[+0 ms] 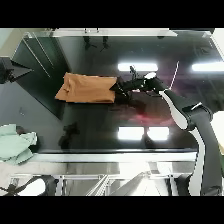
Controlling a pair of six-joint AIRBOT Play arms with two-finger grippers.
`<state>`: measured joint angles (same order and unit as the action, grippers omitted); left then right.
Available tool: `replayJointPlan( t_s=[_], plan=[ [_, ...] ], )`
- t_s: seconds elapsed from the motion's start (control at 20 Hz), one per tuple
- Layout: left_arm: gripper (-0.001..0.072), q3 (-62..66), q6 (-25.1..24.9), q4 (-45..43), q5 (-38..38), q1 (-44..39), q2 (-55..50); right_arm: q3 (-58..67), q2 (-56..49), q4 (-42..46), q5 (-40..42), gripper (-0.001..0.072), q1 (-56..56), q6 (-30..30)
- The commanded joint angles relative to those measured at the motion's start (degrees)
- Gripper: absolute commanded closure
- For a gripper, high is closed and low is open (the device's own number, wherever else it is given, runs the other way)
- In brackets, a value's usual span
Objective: Fold the shirts.
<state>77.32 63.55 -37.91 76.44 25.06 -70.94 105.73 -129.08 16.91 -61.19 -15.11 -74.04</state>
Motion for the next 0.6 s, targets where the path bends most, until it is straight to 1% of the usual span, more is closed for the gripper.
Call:
replayJointPlan(
  t_s=[0.0, 0.2, 0.3, 0.45, 0.55],
  plan=[
    [0.0695, 0.0, -0.3, 0.0, 0.1, 0.0, 0.0, 0.1, -0.2, -2.4, 0.2, 0.0684, -2.3, 2.0],
    [0.0695, 0.0, -0.5, 0.0, 0.5, 0.0, 0.0, 0.3, -0.2, -5.6, 4.4, 0.0685, -4.6, 2.5],
    [0.0695, 0.0, -0.6, 0.0, 0.5, 0.0, 0.0, 0.3, -0.2, -9.4, 4.5, 0.0686, -5.3, 5.5],
    [0.0695, 0.0, -0.6, 0.0, 0.6, 0.0, 0.0, 0.3, 0.2, -18.7, 2.9, 0.0686, -5.9, 11.9],
    [0.0695, 0.0, -0.6, -0.1, 0.6, 0.0, 0.0, 0.4, 2.3, -18.4, 1.9, 0.0687, -5.1, 12.6]
  ],
)
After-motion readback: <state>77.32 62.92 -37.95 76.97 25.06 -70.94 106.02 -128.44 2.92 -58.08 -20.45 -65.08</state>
